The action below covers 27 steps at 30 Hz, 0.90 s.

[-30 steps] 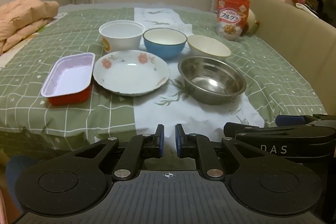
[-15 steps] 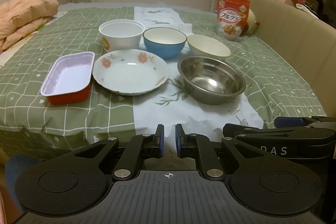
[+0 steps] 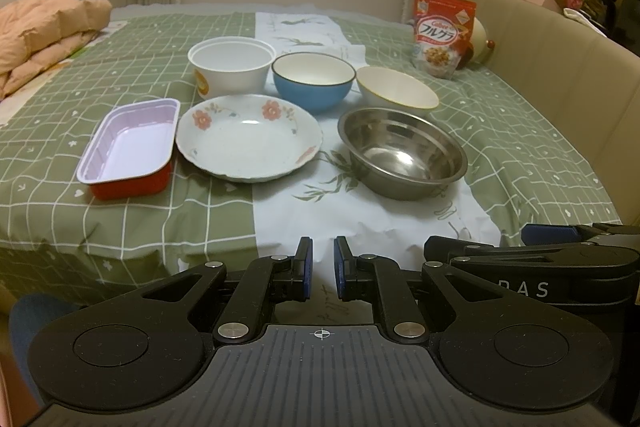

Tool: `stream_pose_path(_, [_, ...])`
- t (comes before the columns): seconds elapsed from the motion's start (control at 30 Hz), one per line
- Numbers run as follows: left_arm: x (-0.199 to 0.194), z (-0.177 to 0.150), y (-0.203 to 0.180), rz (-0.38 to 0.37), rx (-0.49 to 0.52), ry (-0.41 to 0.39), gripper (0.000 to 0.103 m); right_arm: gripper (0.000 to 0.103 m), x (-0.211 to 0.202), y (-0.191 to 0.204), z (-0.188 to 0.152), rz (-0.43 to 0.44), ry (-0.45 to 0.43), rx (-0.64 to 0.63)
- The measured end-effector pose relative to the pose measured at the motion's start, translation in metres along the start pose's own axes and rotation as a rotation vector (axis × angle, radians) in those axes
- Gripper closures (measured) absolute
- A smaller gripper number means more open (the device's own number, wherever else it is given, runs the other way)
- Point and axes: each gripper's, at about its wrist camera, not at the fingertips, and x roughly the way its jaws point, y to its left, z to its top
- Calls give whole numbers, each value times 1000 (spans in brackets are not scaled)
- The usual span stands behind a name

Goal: Organize plates and bowls

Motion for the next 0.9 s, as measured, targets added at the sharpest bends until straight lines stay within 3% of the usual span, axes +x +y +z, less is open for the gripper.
stream_pose_path(0.9, [-3, 1, -1, -6, -3, -2, 89, 0, -2, 3, 0, 4, 0, 3])
